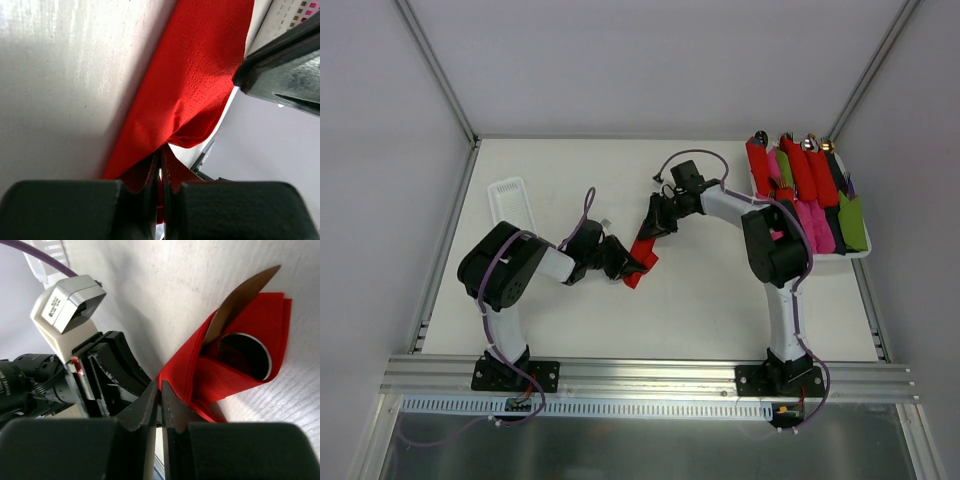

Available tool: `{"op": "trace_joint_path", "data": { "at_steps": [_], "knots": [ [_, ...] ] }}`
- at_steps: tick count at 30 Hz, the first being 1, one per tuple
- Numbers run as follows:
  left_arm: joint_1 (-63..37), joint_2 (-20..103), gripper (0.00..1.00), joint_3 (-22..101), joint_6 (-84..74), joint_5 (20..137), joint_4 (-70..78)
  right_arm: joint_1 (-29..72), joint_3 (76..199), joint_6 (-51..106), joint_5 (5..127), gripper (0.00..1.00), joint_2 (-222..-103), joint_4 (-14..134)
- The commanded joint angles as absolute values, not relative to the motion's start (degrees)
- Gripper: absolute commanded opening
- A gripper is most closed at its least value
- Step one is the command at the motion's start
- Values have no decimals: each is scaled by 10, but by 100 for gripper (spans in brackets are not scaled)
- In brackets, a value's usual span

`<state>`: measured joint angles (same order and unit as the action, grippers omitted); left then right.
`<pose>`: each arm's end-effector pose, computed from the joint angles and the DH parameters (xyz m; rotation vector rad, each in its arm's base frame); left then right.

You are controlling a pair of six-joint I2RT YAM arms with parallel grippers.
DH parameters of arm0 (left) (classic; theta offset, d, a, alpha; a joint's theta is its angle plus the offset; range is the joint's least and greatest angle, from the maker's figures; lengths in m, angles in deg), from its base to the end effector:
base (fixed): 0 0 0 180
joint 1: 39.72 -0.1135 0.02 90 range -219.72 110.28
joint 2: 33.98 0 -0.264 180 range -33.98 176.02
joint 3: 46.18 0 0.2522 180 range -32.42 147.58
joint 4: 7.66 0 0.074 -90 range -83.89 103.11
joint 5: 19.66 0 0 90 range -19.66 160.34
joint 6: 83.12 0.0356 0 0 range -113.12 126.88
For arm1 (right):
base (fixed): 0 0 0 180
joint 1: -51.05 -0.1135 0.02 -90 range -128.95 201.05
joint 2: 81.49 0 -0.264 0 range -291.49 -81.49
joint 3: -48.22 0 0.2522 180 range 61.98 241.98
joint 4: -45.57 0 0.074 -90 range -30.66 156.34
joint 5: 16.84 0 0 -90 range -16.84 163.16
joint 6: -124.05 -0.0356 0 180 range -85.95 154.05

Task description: Place the utensils on the paper napkin and roll it up

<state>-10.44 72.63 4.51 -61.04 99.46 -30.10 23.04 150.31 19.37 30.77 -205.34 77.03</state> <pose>0.2745 -0.1738 0.0996 -0.4912 2.4423 -1.4186 0.3960 0.2378 0.1589 -0.6208 2.4879 1.2263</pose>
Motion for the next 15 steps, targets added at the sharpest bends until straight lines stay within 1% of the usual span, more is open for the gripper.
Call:
{"op": "trace_joint_path", "data": {
  "at_steps": [1,4,7,8,10,11,12,15],
  "knots": [
    [-99,741,4,35,-566,943,-193,230,1533,238,326,9,-2064,824],
    [-99,725,6,41,-546,945,-184,230,1544,269,348,7,-2077,859],
    [-97,693,13,49,-516,947,-175,230,1564,293,365,6,-2092,893],
    [-97,682,19,50,-496,949,-176,231,1569,297,374,6,-2095,906],
    [-94,660,27,57,-469,961,-174,230,1579,310,382,5,-2103,919],
    [-93,640,32,61,-446,970,-174,231,1586,311,385,5,-2110,929],
    [-93,632,41,65,-436,979,-174,230,1588,314,388,4,-2113,933],
    [-93,589,50,61,-414,1014,-187,229,1598,321,394,4,-2121,948]
  ]
}}
